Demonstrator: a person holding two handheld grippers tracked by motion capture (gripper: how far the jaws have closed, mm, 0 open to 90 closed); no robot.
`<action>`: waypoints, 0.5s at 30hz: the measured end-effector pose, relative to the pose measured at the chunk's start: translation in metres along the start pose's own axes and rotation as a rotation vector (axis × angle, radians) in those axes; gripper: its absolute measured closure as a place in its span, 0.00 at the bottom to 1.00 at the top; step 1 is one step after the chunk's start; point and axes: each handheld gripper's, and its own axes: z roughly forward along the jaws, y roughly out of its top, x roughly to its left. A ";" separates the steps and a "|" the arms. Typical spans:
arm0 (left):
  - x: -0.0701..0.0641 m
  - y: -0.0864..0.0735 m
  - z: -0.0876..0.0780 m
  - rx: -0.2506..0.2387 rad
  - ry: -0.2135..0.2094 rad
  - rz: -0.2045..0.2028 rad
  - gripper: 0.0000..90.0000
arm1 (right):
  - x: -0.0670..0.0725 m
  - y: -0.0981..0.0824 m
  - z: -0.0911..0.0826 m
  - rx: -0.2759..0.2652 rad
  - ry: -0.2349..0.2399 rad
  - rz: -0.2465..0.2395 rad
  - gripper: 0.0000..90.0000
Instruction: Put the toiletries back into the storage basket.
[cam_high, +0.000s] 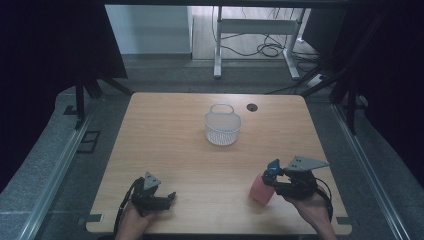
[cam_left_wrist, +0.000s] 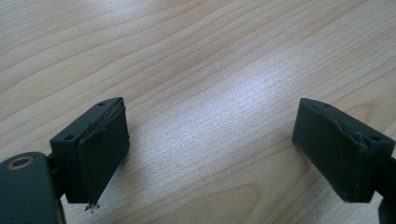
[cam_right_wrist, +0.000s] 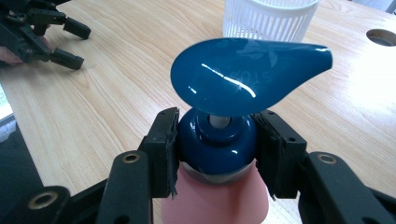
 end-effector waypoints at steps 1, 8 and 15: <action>0.000 0.000 0.000 0.000 0.000 0.000 0.12 | -0.001 0.003 0.000 -0.001 0.009 0.000 0.59; 0.000 0.000 0.000 -0.001 0.000 0.000 0.12 | -0.004 0.013 0.003 0.001 0.024 -0.004 0.59; 0.000 0.000 0.000 -0.002 0.000 -0.001 0.12 | -0.007 0.024 0.007 -0.004 0.035 -0.013 0.59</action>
